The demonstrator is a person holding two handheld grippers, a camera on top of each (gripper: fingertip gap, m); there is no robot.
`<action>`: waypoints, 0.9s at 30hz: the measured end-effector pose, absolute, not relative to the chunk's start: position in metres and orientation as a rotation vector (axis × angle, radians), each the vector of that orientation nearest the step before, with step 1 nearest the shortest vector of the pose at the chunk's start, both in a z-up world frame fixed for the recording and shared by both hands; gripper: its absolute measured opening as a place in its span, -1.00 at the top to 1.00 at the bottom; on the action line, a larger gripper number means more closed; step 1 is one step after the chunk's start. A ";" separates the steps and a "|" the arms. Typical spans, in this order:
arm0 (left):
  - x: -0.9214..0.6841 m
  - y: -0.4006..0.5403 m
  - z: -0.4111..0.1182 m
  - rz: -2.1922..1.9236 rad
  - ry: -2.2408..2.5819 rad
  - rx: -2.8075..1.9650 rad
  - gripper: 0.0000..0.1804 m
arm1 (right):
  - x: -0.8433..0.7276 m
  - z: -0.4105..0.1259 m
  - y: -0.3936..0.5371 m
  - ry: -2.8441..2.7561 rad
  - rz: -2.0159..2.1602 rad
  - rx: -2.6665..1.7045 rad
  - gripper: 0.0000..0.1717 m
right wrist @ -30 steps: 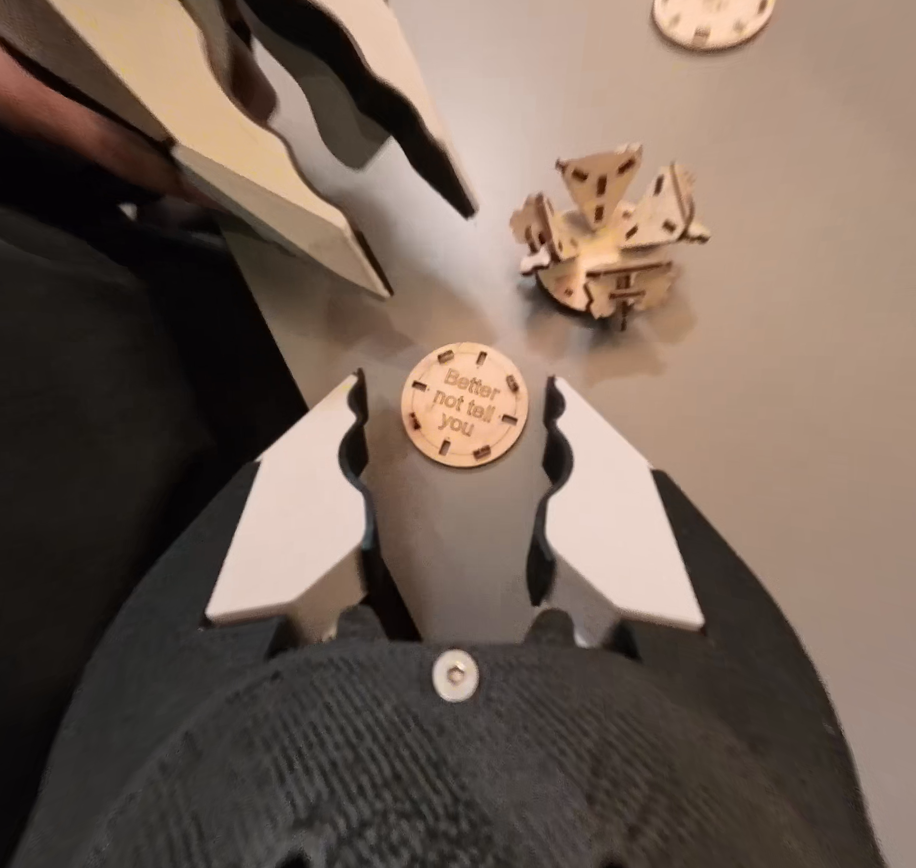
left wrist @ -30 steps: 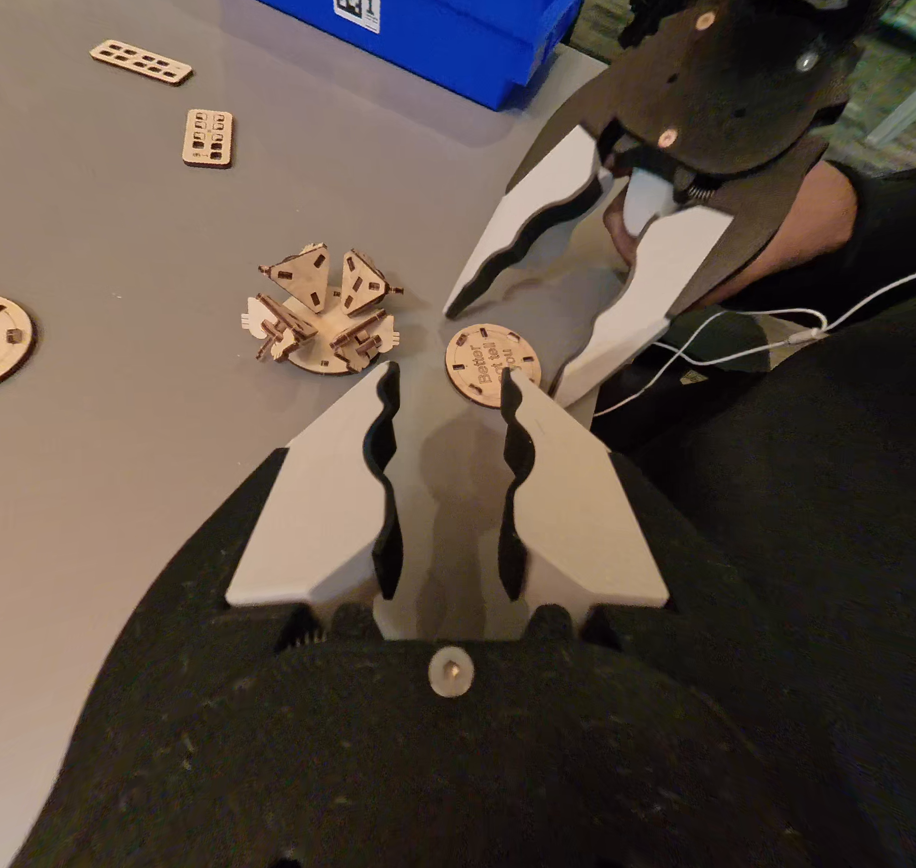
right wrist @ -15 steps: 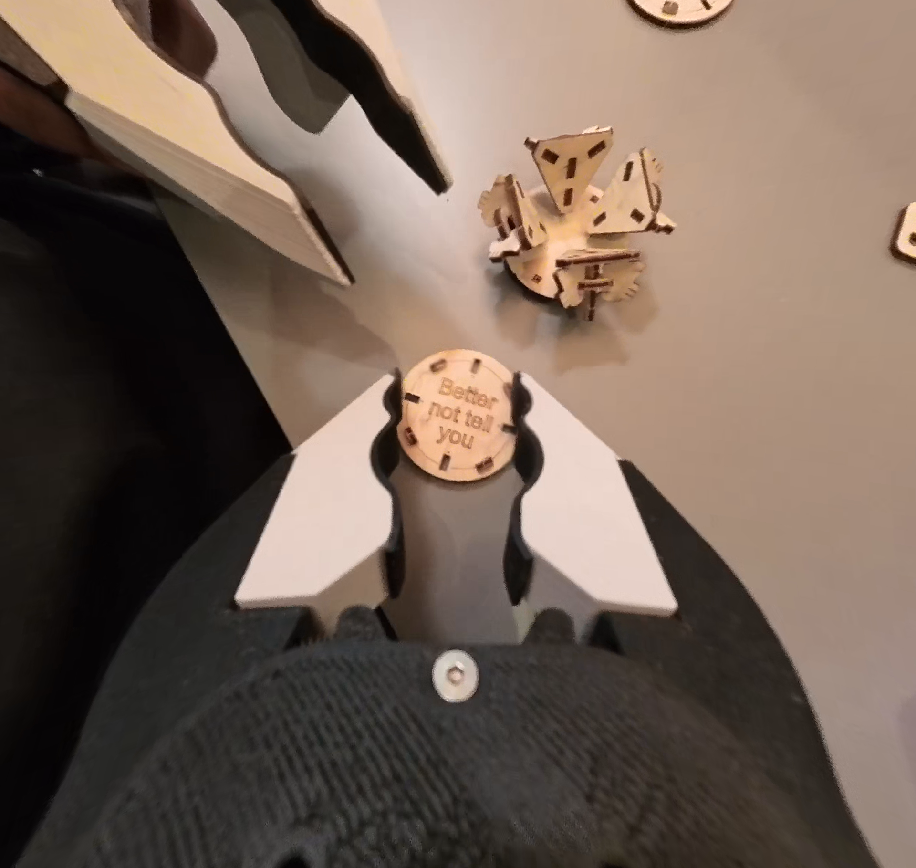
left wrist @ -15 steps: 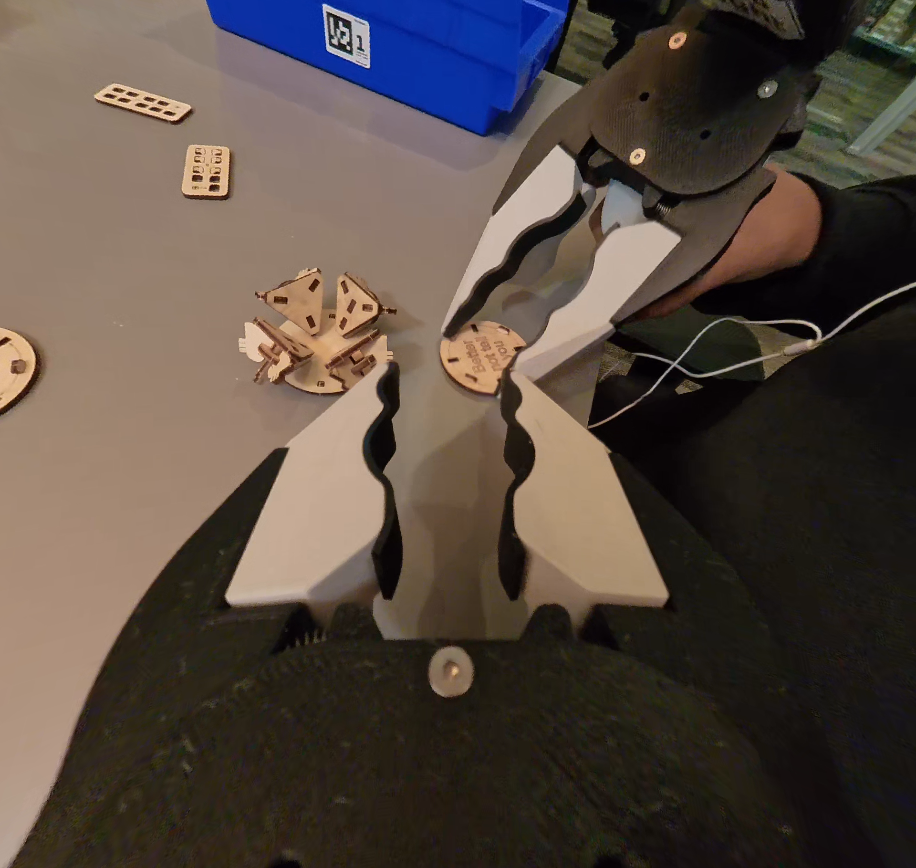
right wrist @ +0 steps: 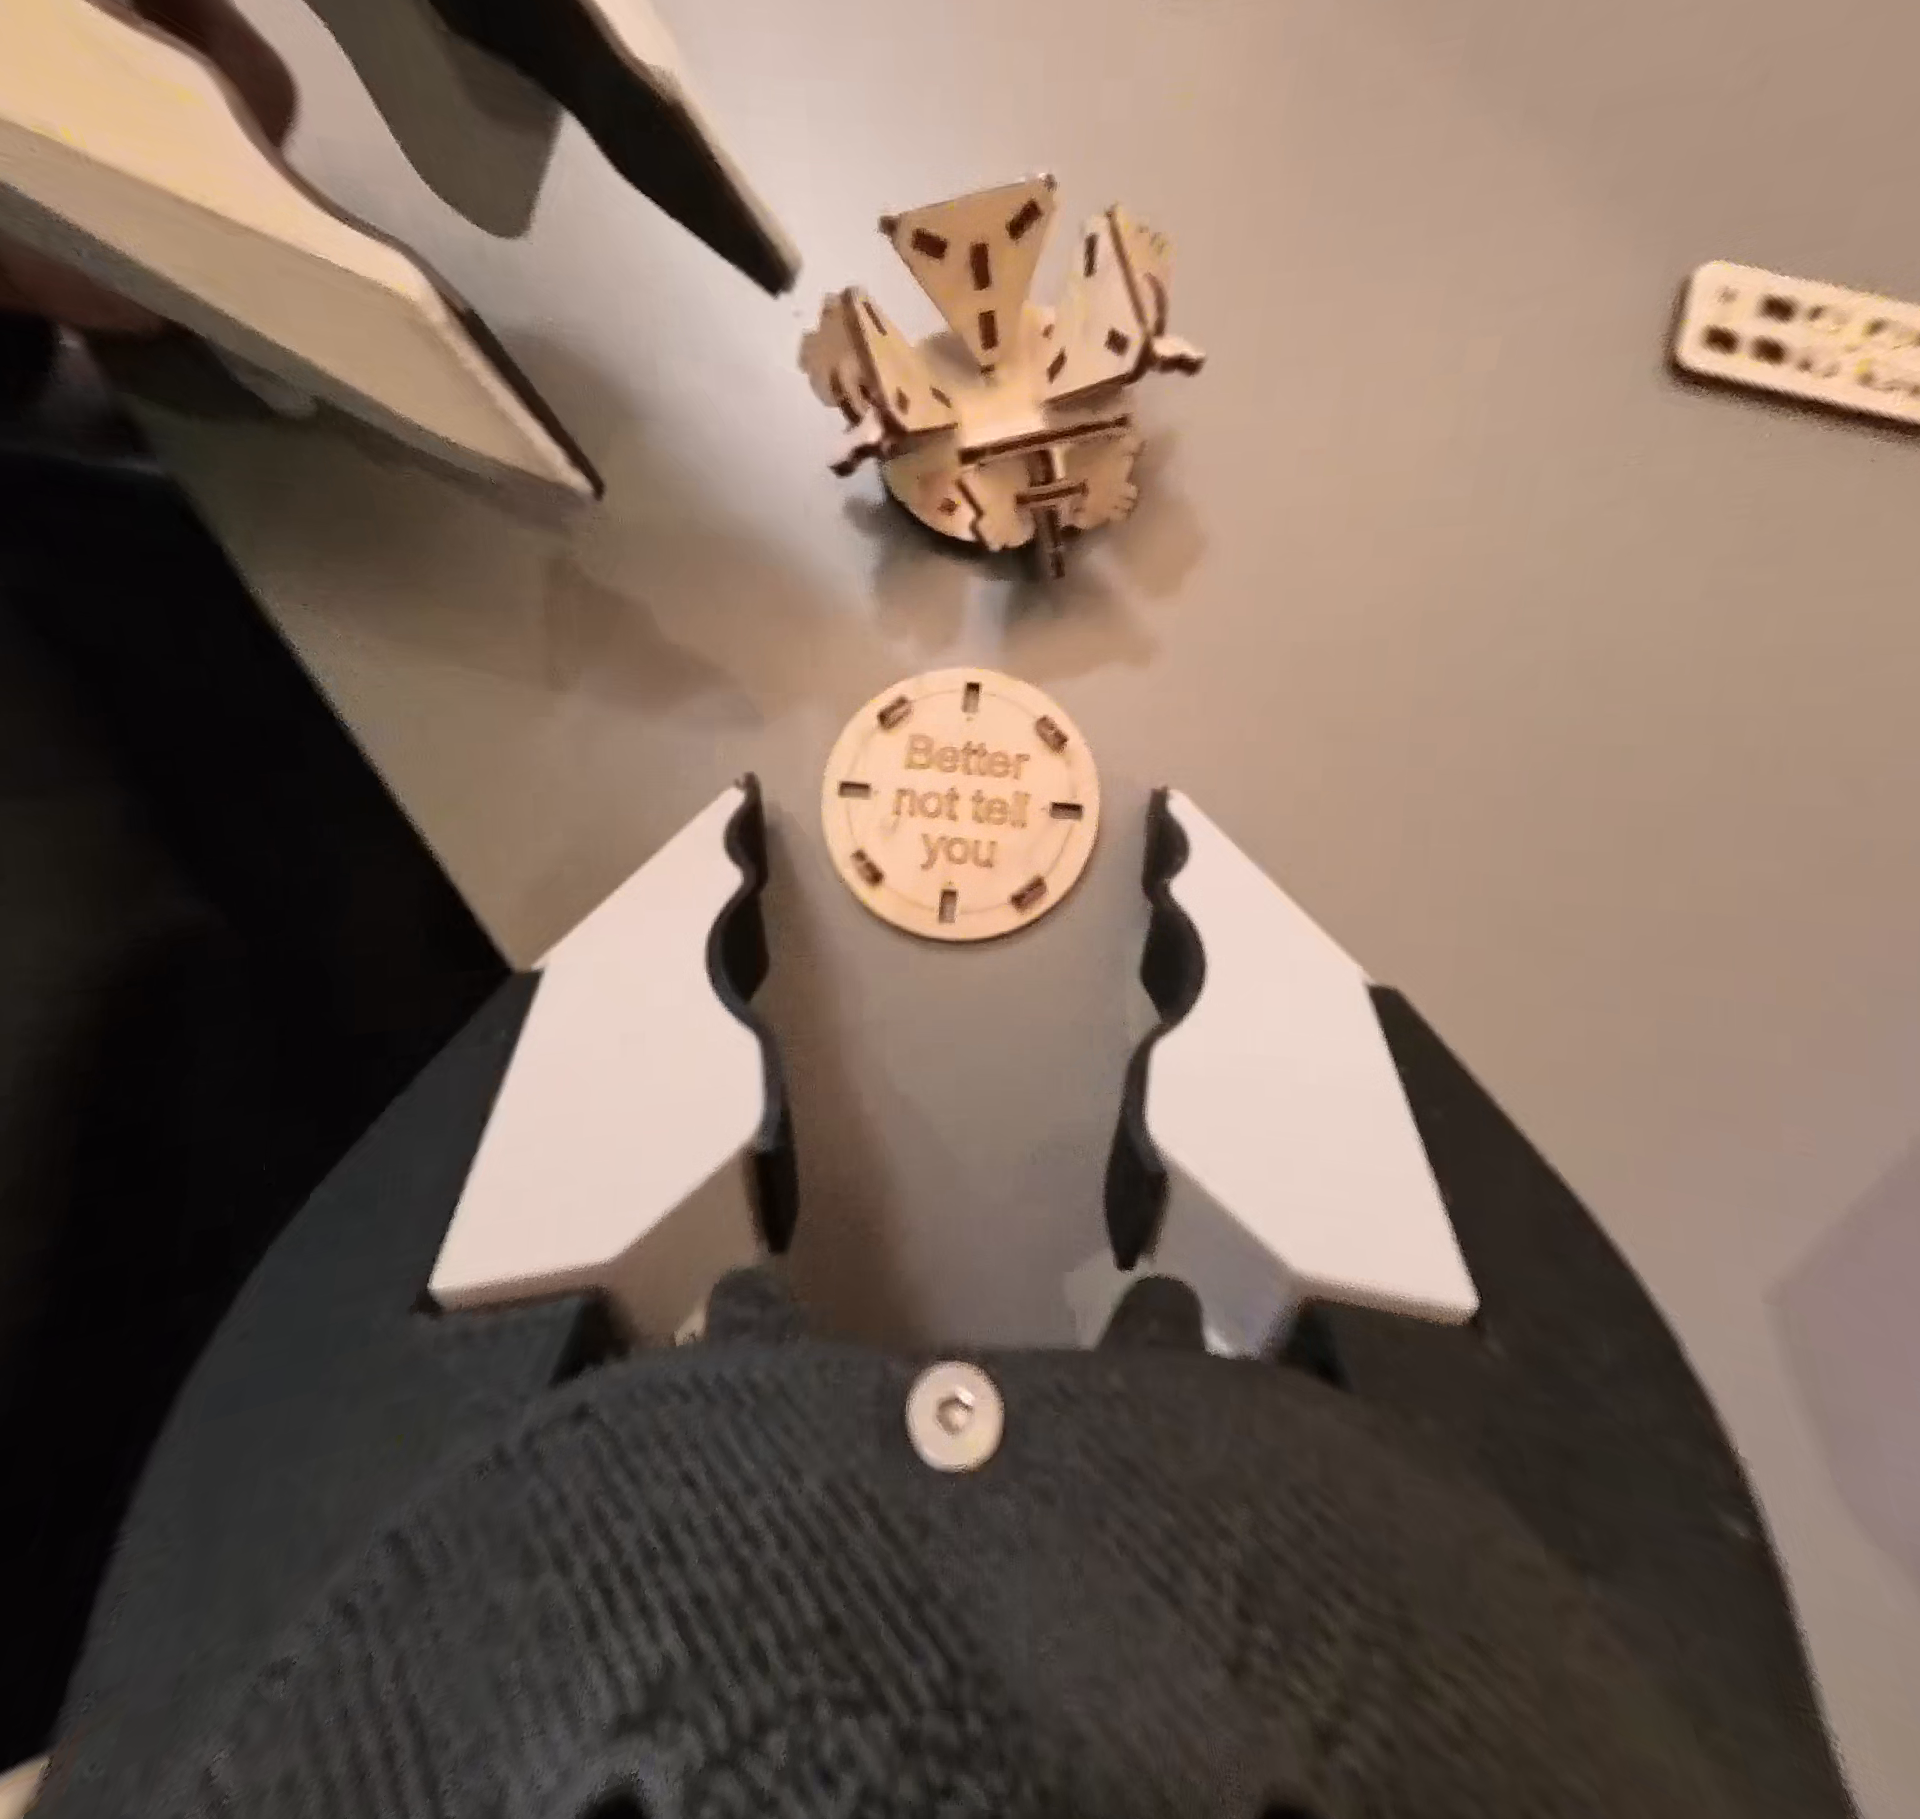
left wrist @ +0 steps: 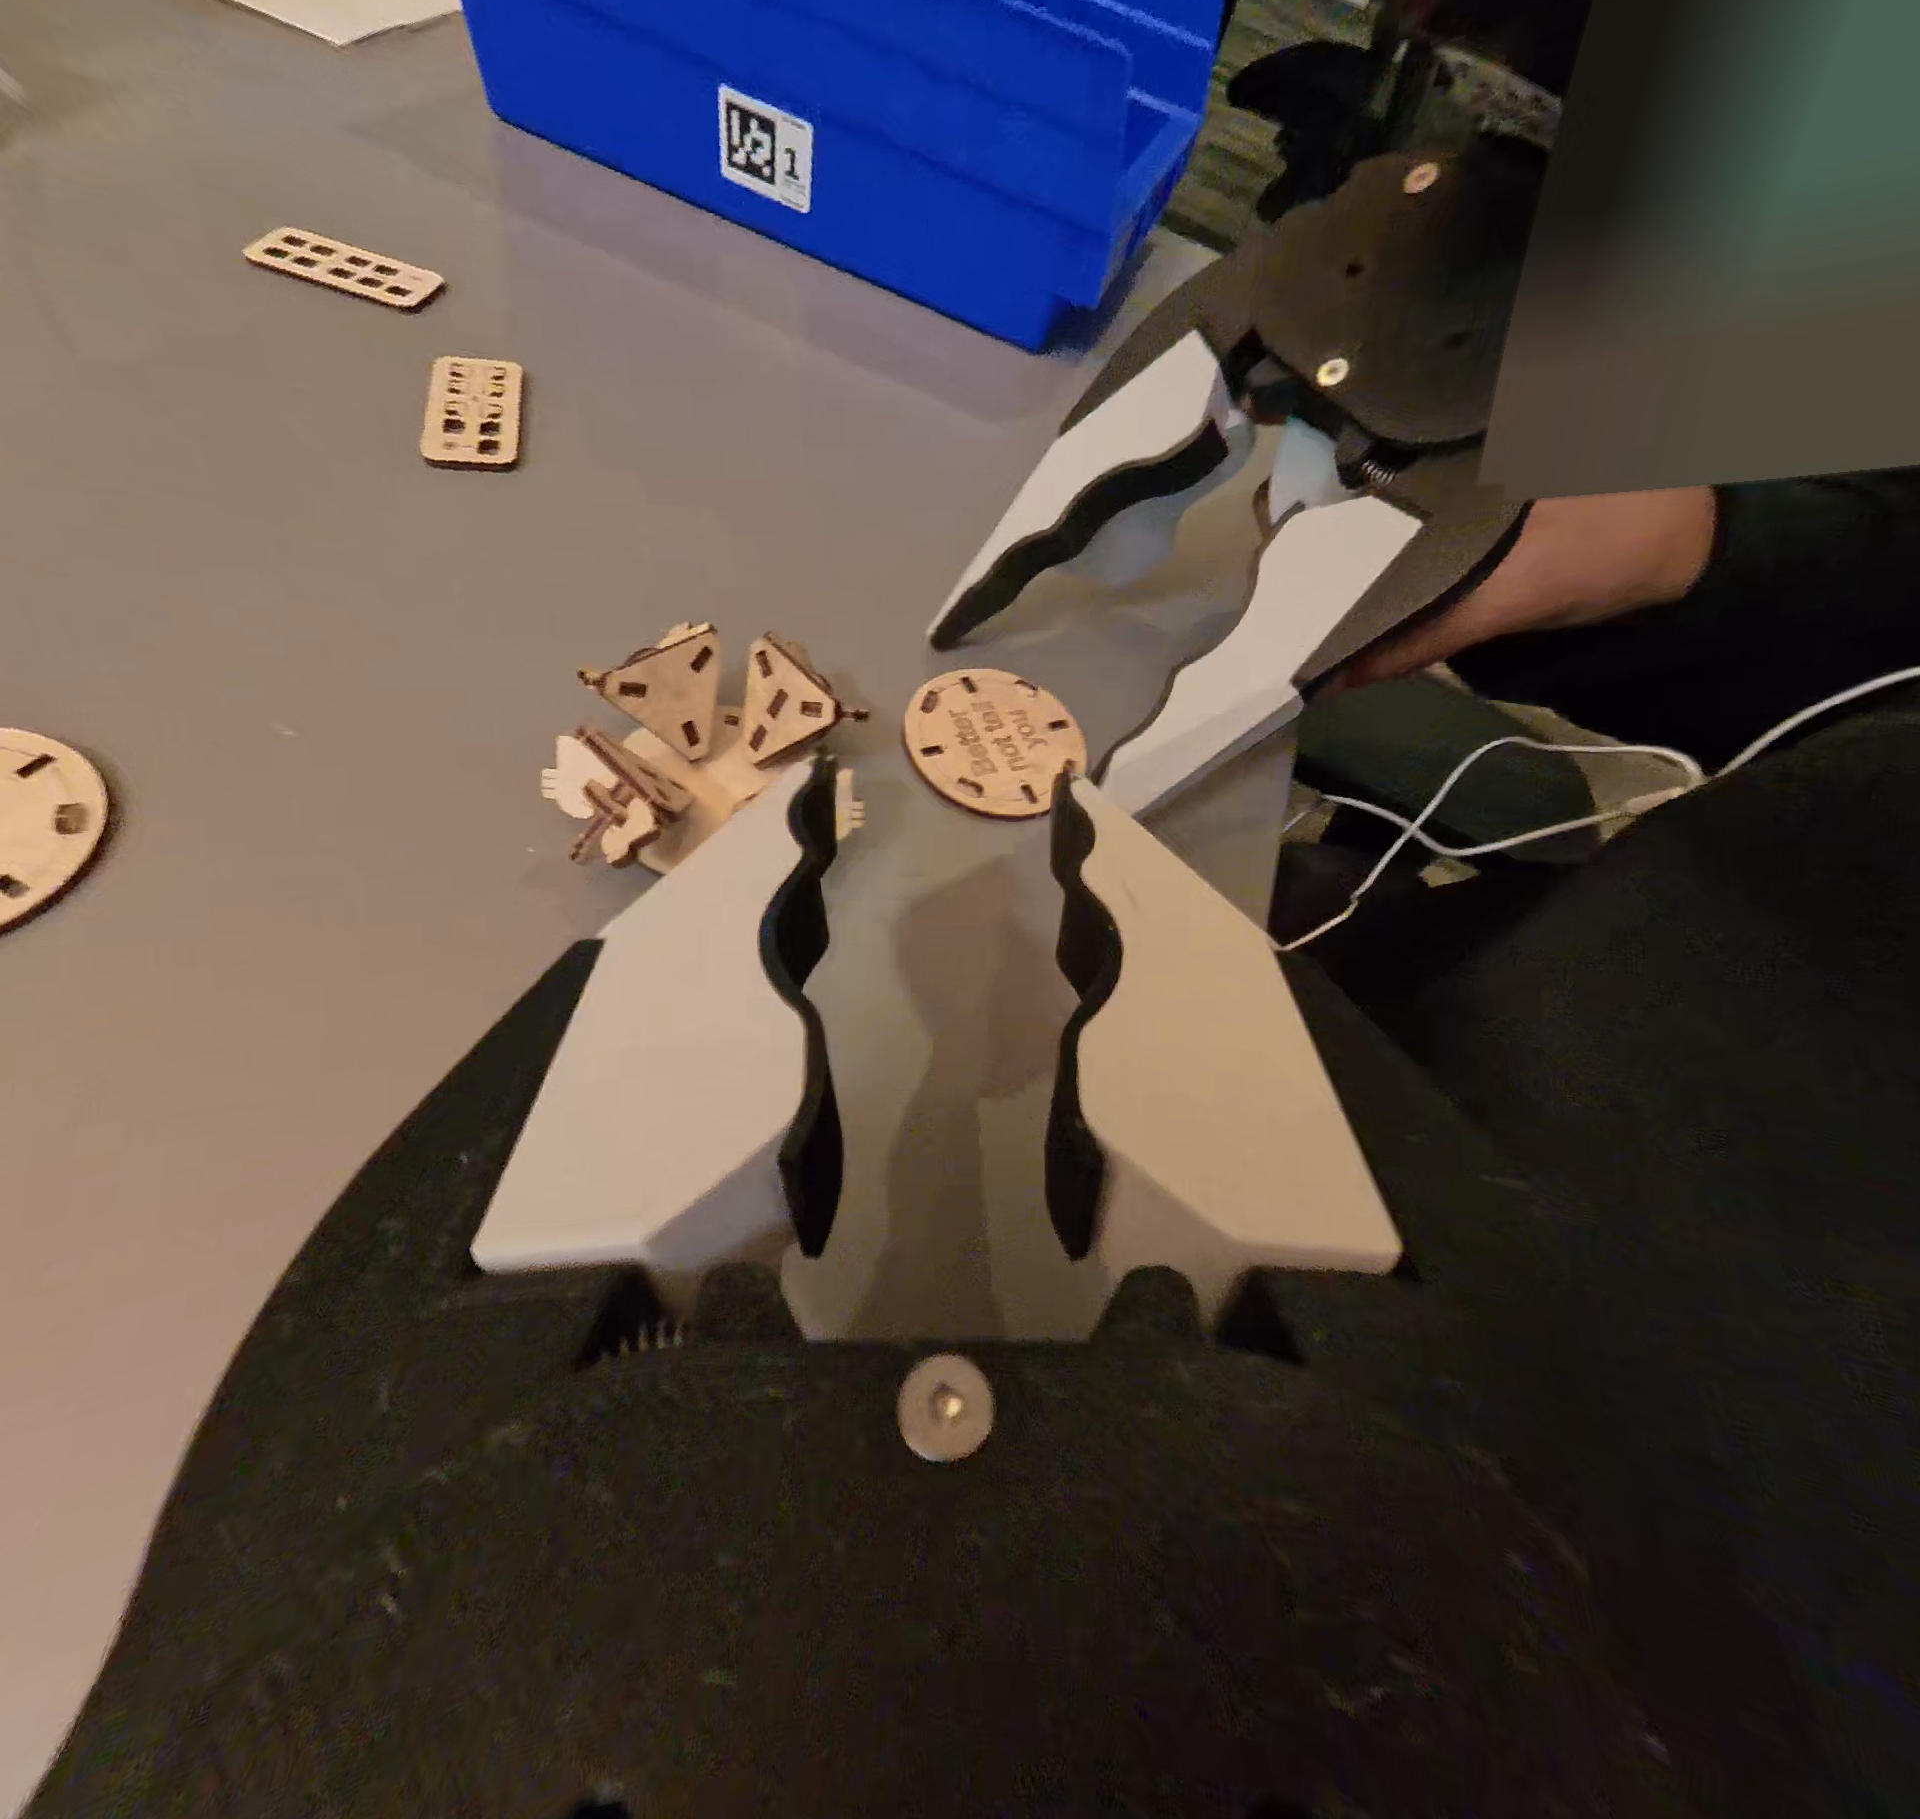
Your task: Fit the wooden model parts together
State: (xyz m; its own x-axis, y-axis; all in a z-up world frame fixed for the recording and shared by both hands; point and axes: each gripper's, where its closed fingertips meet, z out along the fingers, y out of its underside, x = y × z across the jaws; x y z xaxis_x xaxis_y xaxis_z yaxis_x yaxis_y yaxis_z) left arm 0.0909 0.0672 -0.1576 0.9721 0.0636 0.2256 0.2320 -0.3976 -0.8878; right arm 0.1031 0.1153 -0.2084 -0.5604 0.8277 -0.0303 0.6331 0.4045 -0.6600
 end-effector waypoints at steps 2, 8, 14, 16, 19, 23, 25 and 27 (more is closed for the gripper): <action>0.087 0.066 -0.161 -0.142 -0.202 -2.003 0.57 | 0.101 -0.210 0.117 -2.354 0.874 -1.256 0.25; 0.082 0.069 -0.161 -0.080 -0.165 -2.022 0.56 | 0.101 -0.209 0.117 -2.383 0.890 -1.214 0.40; 0.091 0.070 -0.145 -0.054 -0.116 -1.931 0.59 | 0.096 -0.184 0.121 -2.280 1.086 -1.195 0.40; 0.094 0.074 -0.141 -0.137 -0.151 -1.893 0.59 | 0.092 -0.155 0.114 -2.175 1.272 -1.094 0.40; 0.098 0.079 -0.119 -0.438 -0.277 -1.706 0.50 | 0.092 -0.126 0.106 -2.059 1.306 -0.886 0.40; 0.091 0.080 -0.104 -0.735 -0.423 -1.511 0.57 | 0.092 -0.109 0.097 -1.965 1.167 -0.680 0.40; 0.095 0.082 -0.105 -0.784 -0.431 -1.500 0.61 | 0.092 -0.108 0.090 -1.954 1.095 -0.608 0.40; 0.098 0.082 -0.102 -0.804 -0.429 -1.476 0.74 | 0.091 -0.112 0.086 -1.963 1.017 -0.563 0.40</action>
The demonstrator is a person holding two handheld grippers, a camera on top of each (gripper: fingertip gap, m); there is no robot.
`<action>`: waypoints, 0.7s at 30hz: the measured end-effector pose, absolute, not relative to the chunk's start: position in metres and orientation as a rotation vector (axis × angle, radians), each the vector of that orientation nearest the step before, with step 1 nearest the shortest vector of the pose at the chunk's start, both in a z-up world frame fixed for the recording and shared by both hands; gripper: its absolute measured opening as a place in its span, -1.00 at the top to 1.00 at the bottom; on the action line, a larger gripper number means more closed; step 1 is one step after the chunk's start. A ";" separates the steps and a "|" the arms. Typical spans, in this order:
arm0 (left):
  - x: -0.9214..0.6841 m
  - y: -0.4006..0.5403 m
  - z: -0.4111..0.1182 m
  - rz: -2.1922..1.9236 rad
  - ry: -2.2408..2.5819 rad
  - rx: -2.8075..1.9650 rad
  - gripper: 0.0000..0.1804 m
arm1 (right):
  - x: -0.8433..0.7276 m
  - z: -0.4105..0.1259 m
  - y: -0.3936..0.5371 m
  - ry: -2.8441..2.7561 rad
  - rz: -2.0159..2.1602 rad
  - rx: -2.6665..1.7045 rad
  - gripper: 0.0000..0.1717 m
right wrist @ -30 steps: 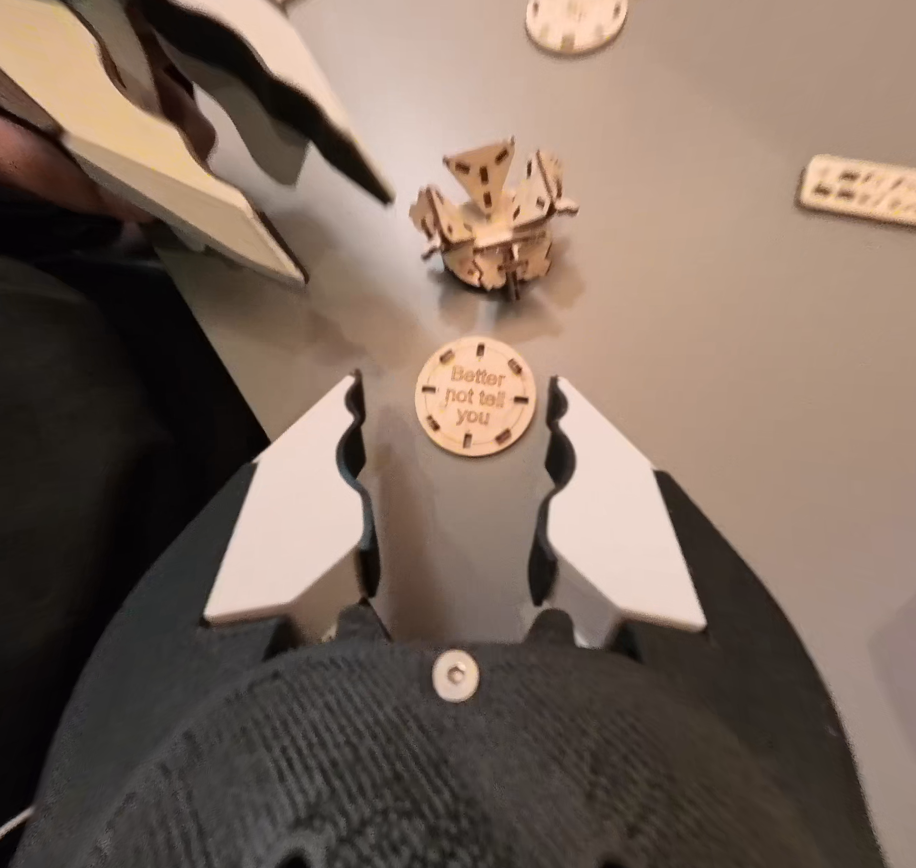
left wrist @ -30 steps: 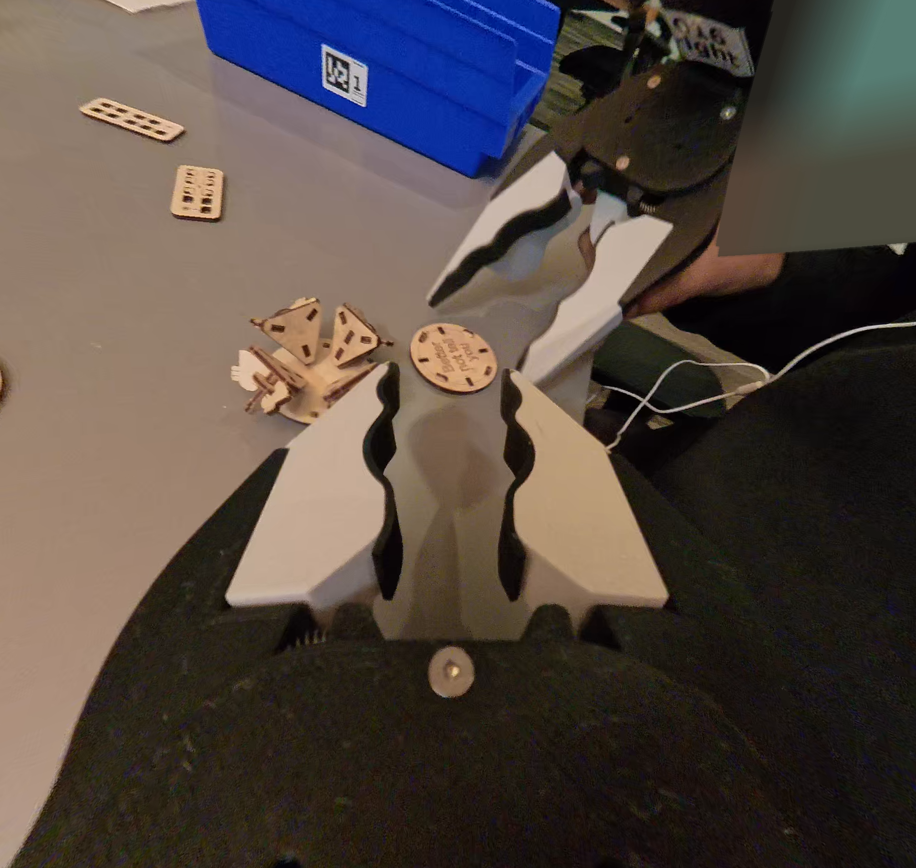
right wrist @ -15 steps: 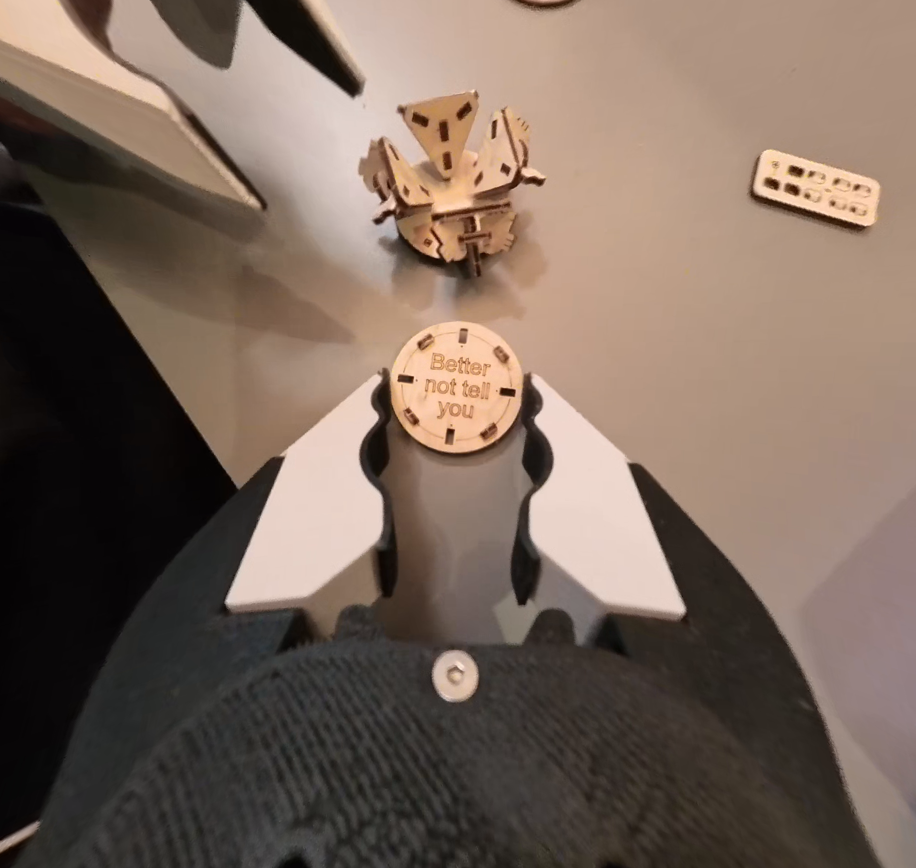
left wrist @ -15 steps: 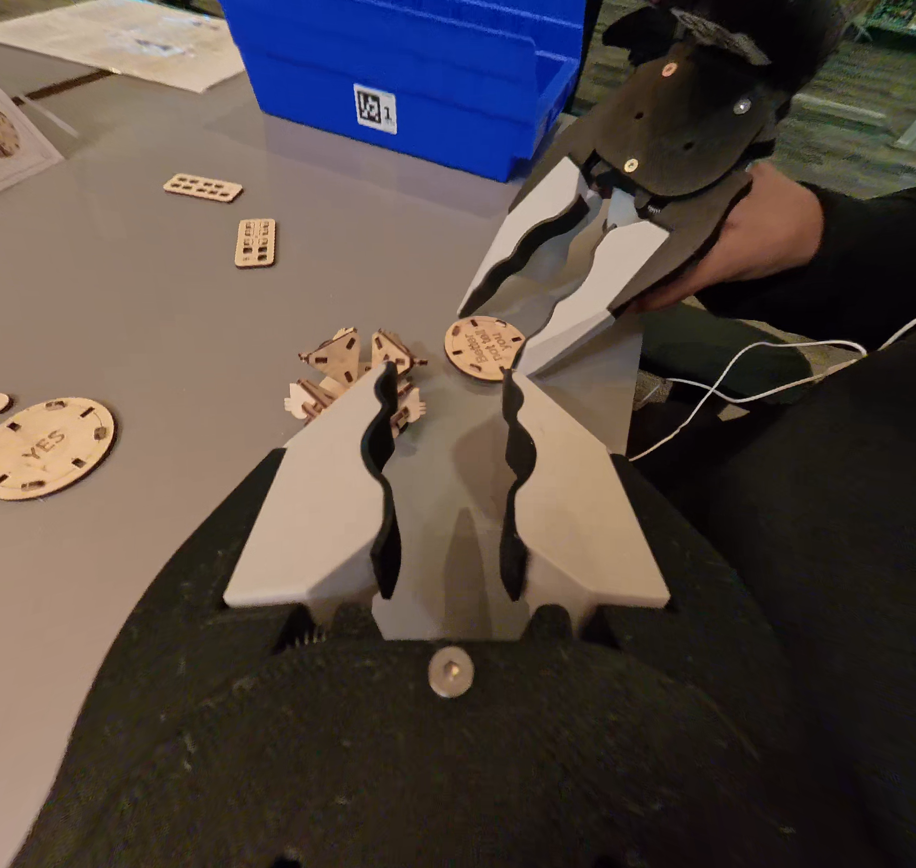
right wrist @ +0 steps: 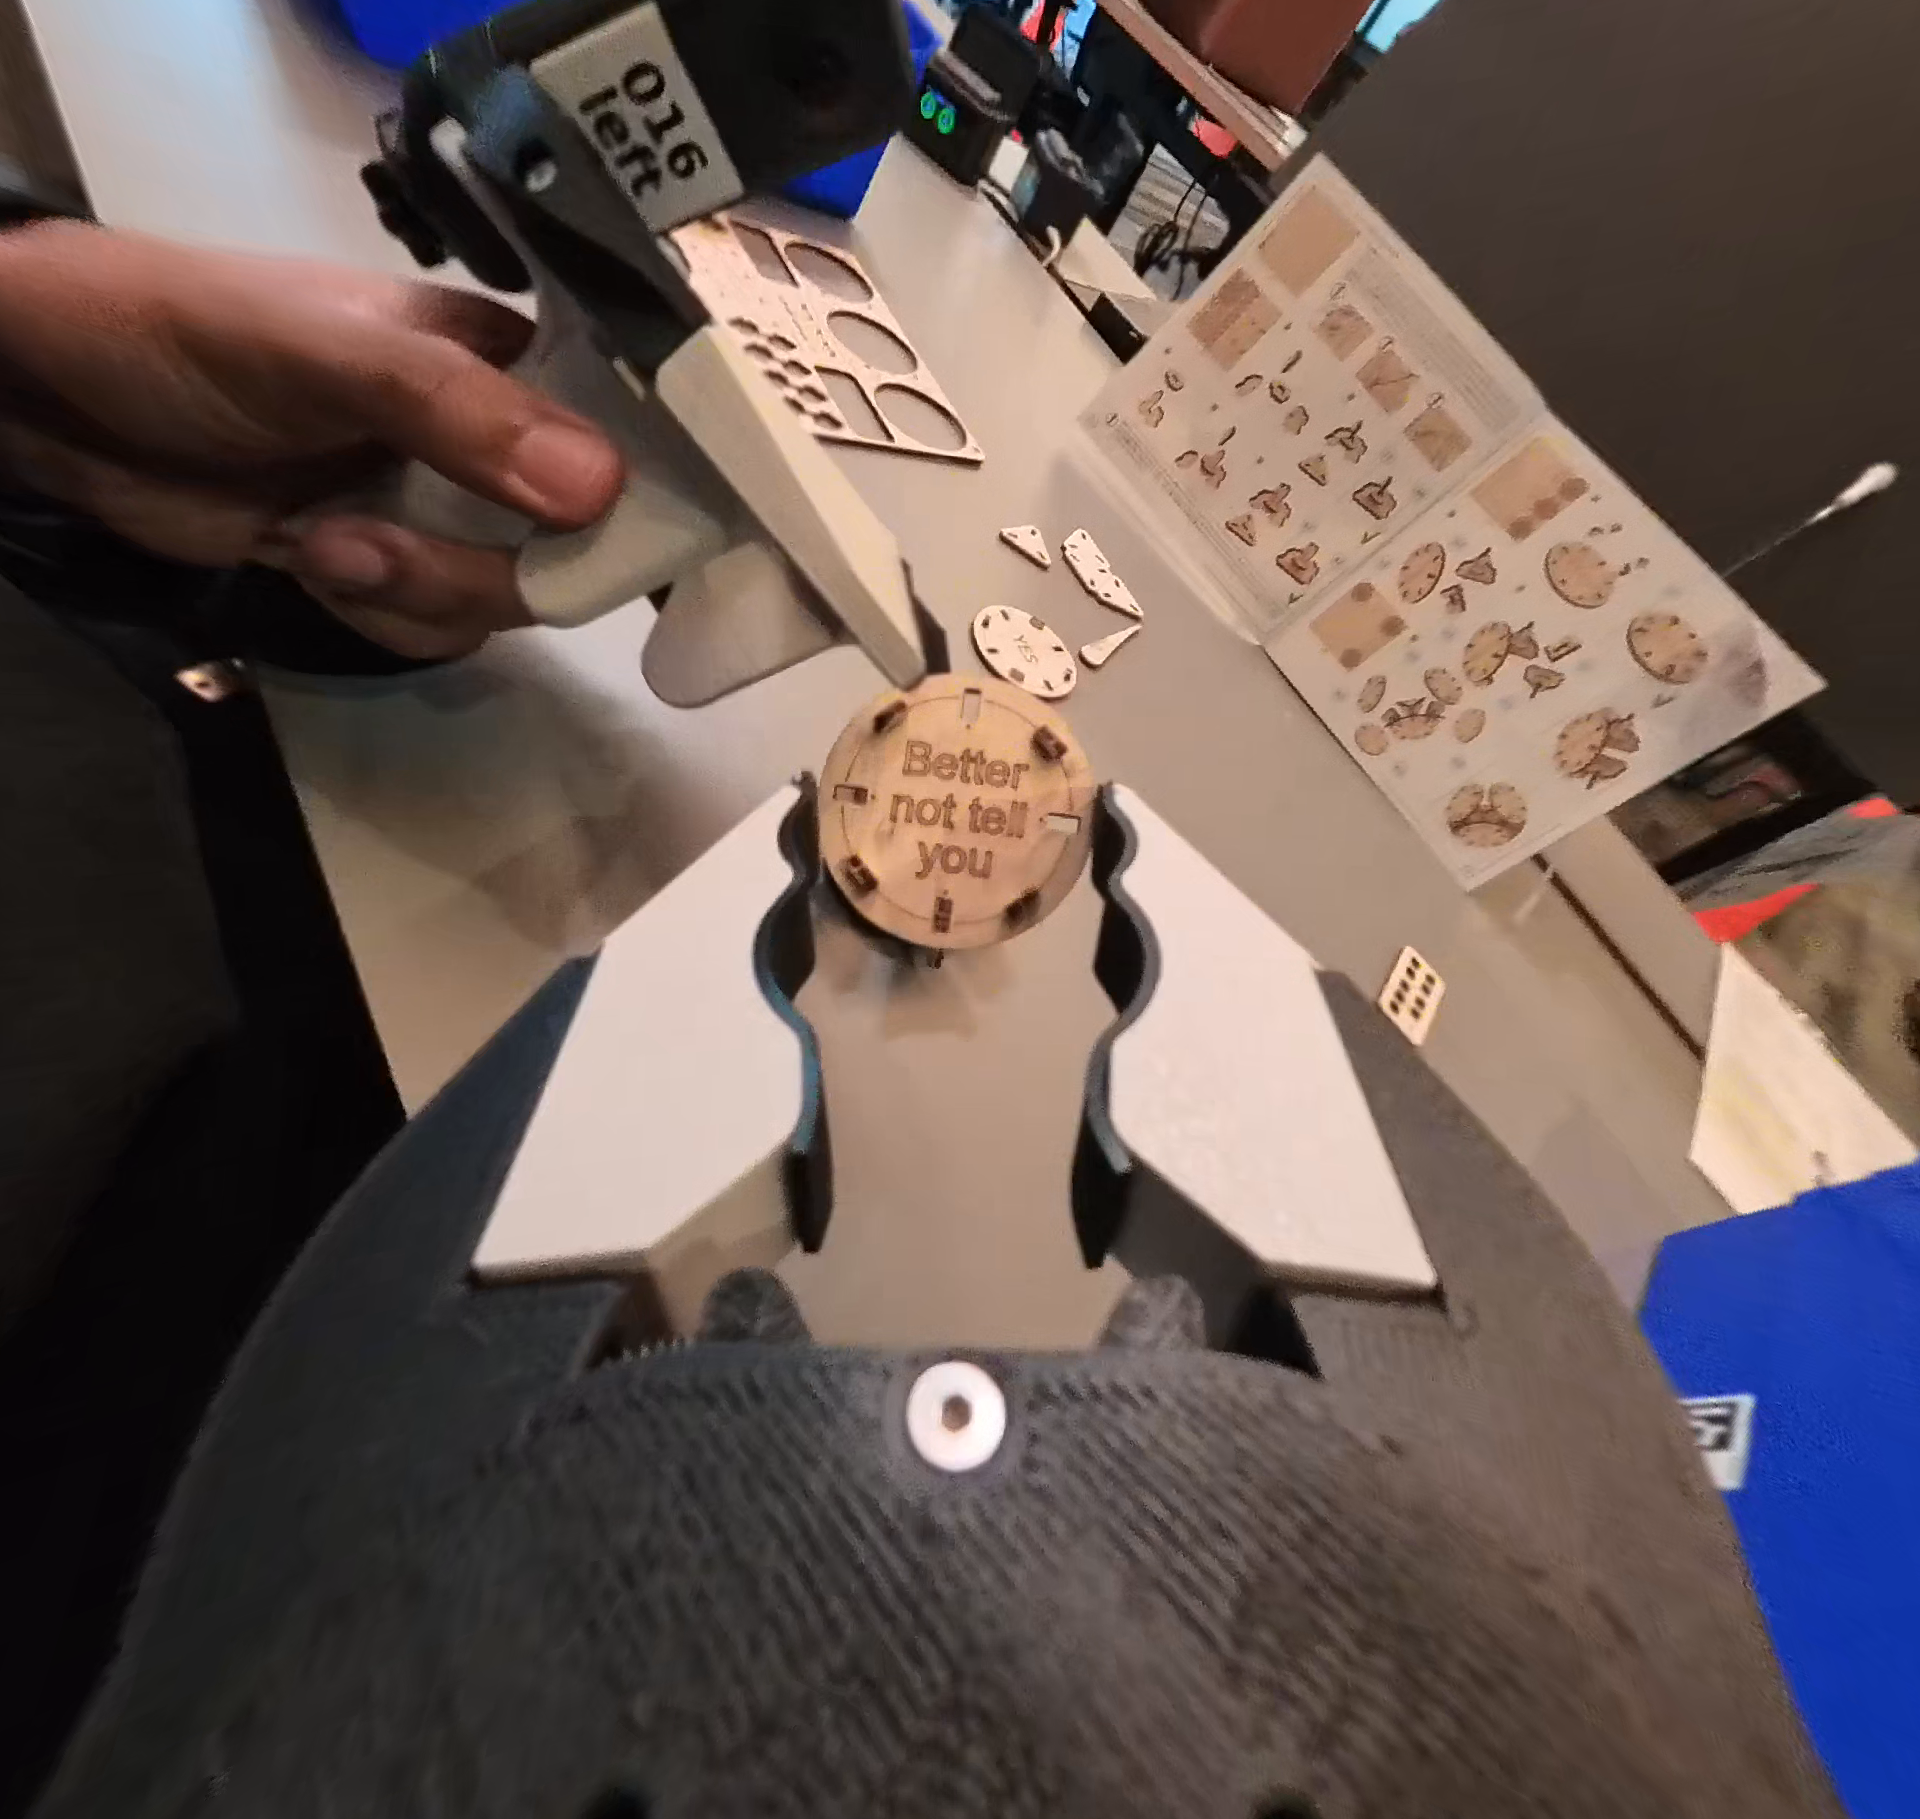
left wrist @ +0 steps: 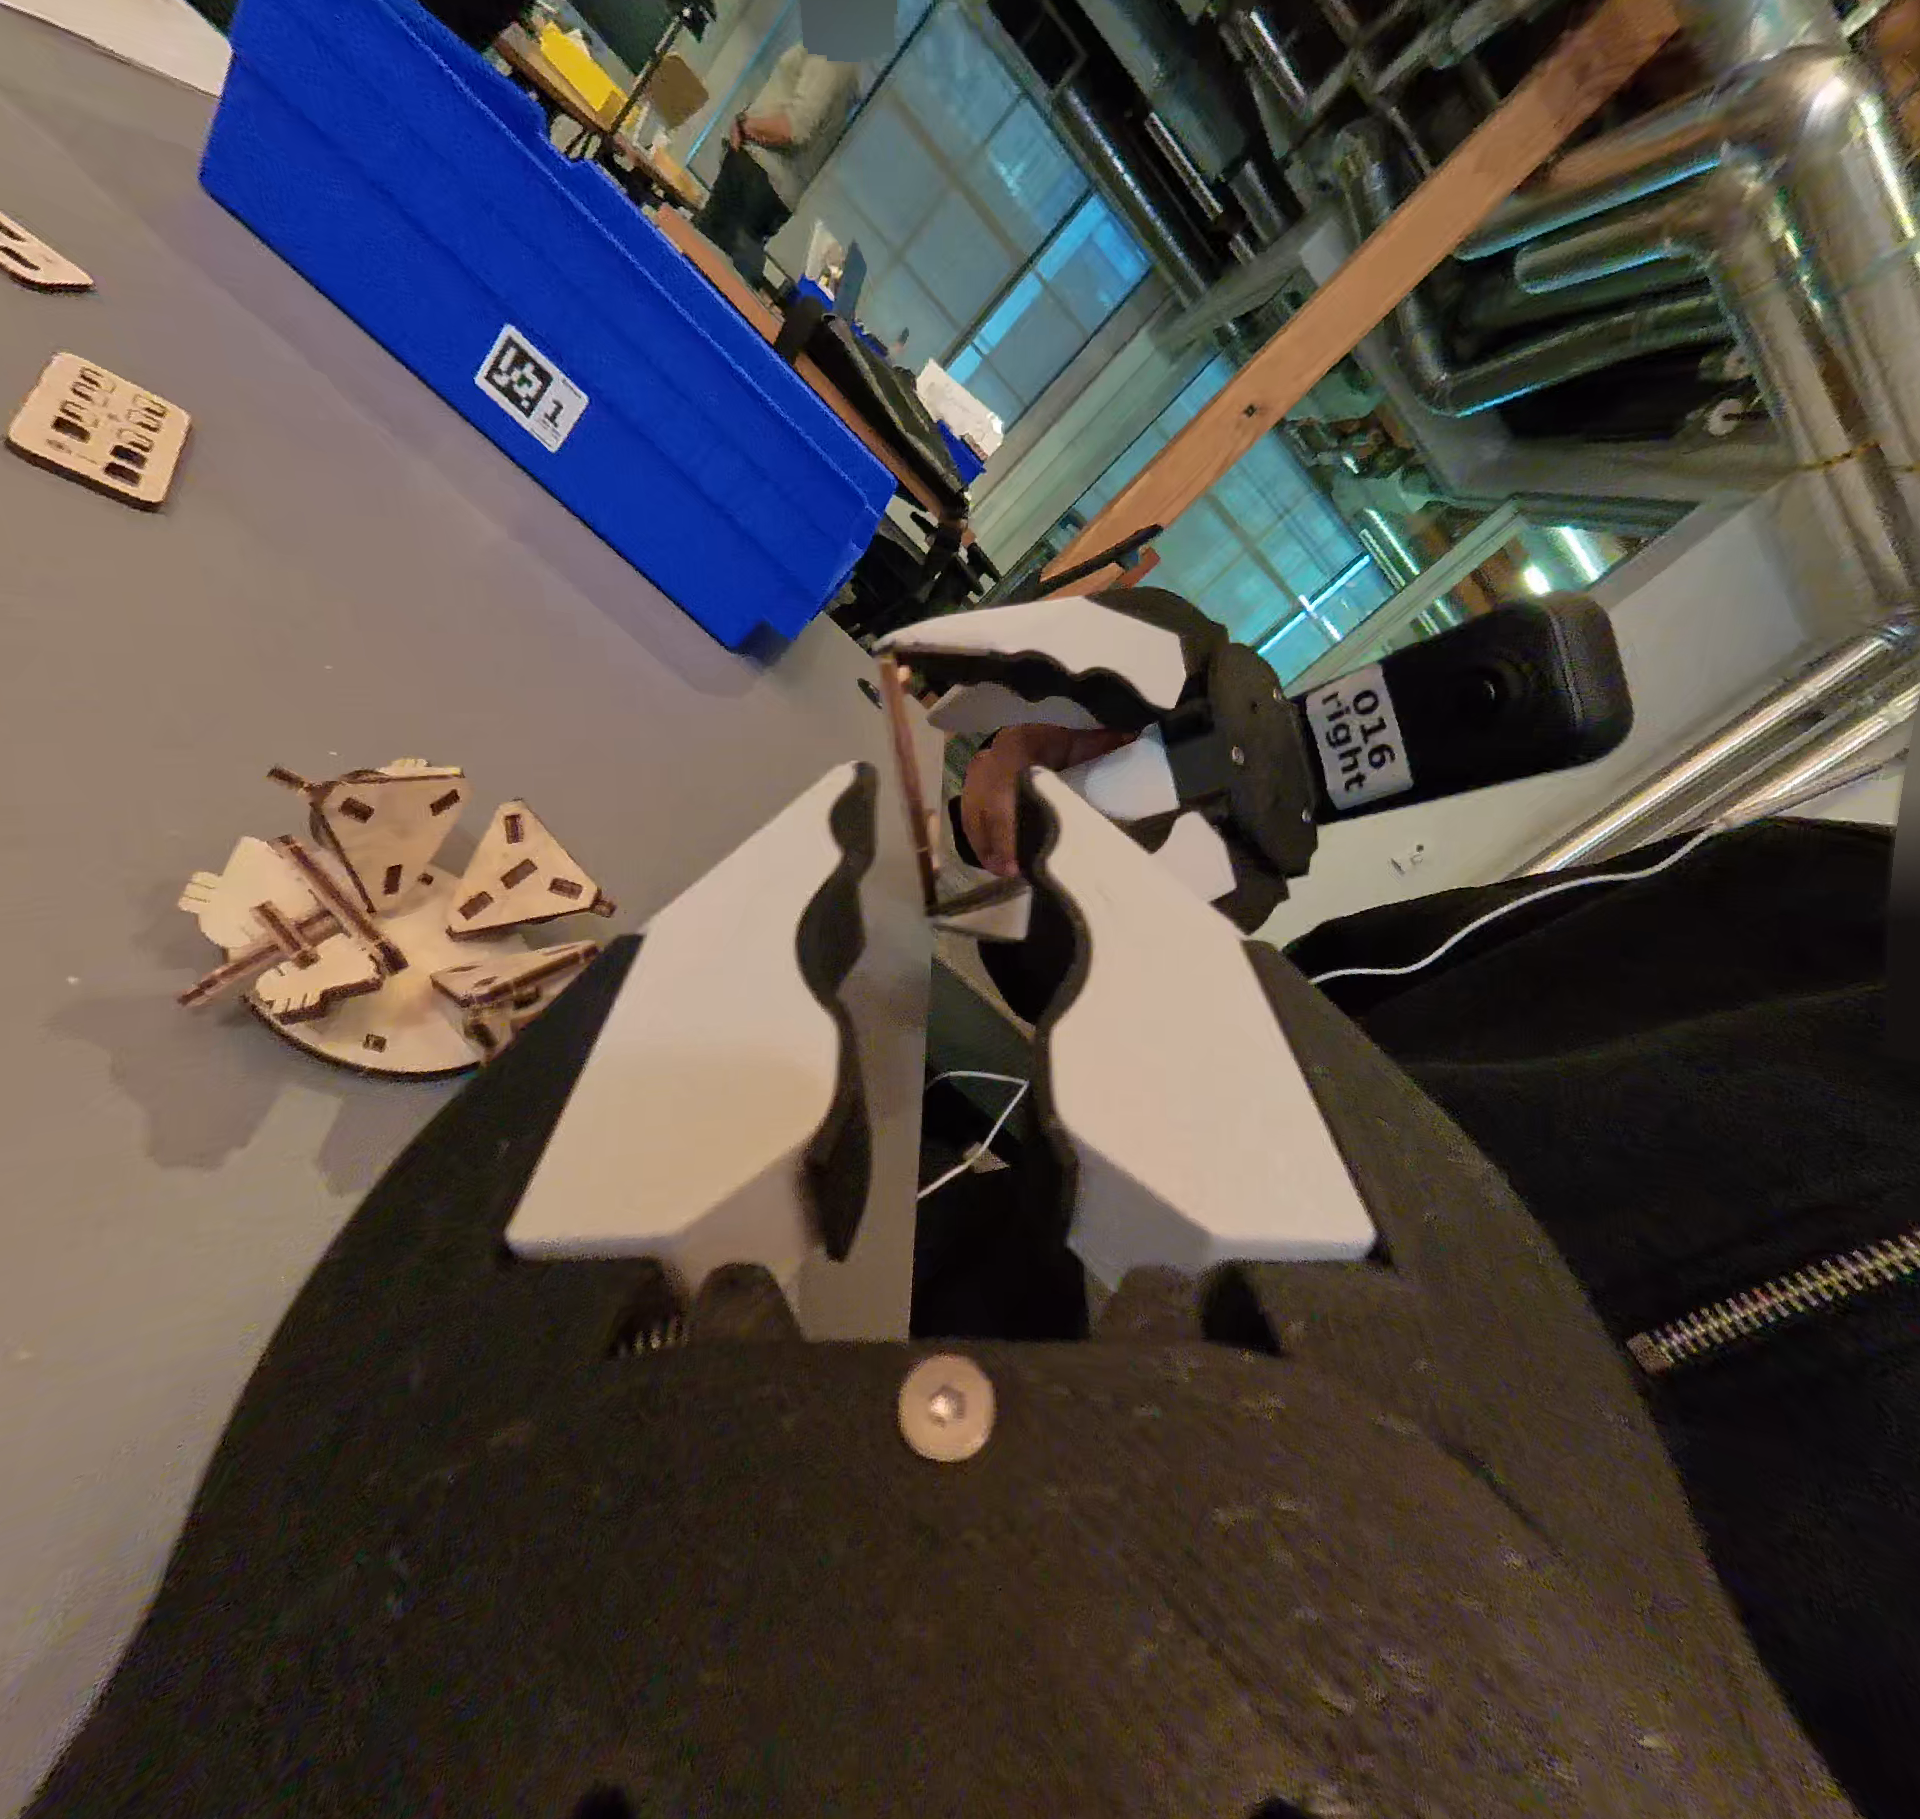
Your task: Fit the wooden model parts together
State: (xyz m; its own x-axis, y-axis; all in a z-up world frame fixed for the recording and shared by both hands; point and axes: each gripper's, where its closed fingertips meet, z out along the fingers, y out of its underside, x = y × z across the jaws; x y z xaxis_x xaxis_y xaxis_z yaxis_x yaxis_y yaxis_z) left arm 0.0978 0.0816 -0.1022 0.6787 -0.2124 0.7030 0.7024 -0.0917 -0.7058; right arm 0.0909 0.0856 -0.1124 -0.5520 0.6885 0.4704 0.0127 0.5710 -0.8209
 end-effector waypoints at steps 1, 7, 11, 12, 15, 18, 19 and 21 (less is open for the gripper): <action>0.098 0.082 -0.103 -0.799 -0.433 -1.479 0.86 | 0.090 -0.115 0.084 -1.965 0.991 -0.547 0.40; 0.087 0.079 -0.115 -0.739 -0.493 -1.526 1.00 | 0.085 -0.129 0.082 -2.013 0.956 -0.592 0.39; 0.083 0.078 -0.119 -0.792 -0.534 -1.512 1.00 | 0.081 -0.136 0.082 -2.039 0.909 -0.624 0.38; 0.082 0.078 -0.120 -0.781 -0.538 -1.518 1.00 | 0.080 -0.138 0.082 -2.040 0.892 -0.626 0.38; 0.081 0.078 -0.122 -0.750 -0.530 -1.541 1.00 | 0.080 -0.140 0.083 -2.051 0.868 -0.634 0.38; 0.078 0.079 -0.126 -0.700 -0.527 -1.580 1.00 | 0.082 -0.140 0.082 -2.063 0.891 -0.645 0.36; 0.078 0.080 -0.127 -0.691 -0.528 -1.588 1.00 | 0.083 -0.139 0.082 -2.059 0.905 -0.648 0.34; 0.079 0.082 -0.129 -0.695 -0.529 -1.602 1.00 | 0.083 -0.136 0.081 -2.049 0.922 -0.648 0.32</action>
